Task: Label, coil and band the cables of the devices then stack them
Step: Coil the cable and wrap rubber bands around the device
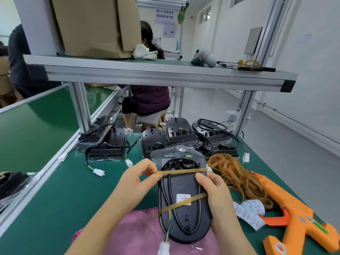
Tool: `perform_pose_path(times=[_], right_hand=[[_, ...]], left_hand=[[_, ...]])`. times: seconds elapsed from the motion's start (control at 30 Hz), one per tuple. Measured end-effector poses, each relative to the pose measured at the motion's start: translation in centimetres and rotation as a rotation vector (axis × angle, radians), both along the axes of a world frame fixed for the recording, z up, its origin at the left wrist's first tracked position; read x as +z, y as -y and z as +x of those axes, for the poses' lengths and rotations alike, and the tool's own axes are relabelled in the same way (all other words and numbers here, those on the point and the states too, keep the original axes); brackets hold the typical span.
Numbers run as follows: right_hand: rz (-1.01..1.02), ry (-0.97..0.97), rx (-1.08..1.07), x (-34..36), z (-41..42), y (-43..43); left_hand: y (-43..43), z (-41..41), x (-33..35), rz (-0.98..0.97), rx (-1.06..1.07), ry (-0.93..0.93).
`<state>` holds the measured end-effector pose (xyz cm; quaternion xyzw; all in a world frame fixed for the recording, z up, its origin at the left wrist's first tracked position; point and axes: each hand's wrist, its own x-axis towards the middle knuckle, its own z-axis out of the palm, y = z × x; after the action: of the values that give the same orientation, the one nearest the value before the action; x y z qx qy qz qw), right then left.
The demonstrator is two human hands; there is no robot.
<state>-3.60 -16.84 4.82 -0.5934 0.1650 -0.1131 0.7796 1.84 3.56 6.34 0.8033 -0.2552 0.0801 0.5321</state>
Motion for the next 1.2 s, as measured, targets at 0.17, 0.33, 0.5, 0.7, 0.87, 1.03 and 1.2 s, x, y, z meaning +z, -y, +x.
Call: perform_pose_path(times=[0.17,0.33,0.5,0.7,0.87,1.03,1.2], right_hand=[[-0.118,0.02,-0.013,0.2,0.1,-0.8],[-0.224,0.054,0.005,1.3,-0.3,-2.1],[-0.285,0.077,0.033,1.4,-0.9,-2.5],[-0.364,0.061,0.063,1.4,-1.6,-2.5],[-0.385,0.0,0.15,1.3,-2.1,-2.5],[-0.35,-0.108,0.155,0.6,-2.0,-2.4],[-0.179,-0.157,0.187,1.1,-1.2,-2.1]], left_hand=[[-0.6,-0.7,-0.1,-0.243,0.018,-0.351],[2.1,-2.4,-1.1,-0.575,-0.018,-0.774],[2.9,-2.8,-0.3,-0.621,0.036,-0.889],[3.3,-3.8,-0.3,-0.666,0.063,-0.945],[2.9,-4.1,-0.8,-0.718,-0.002,-1.03],[2.0,-3.8,-0.6,-0.671,0.012,-0.993],[2.4,-4.0,-0.9,-0.601,0.054,-0.792]])
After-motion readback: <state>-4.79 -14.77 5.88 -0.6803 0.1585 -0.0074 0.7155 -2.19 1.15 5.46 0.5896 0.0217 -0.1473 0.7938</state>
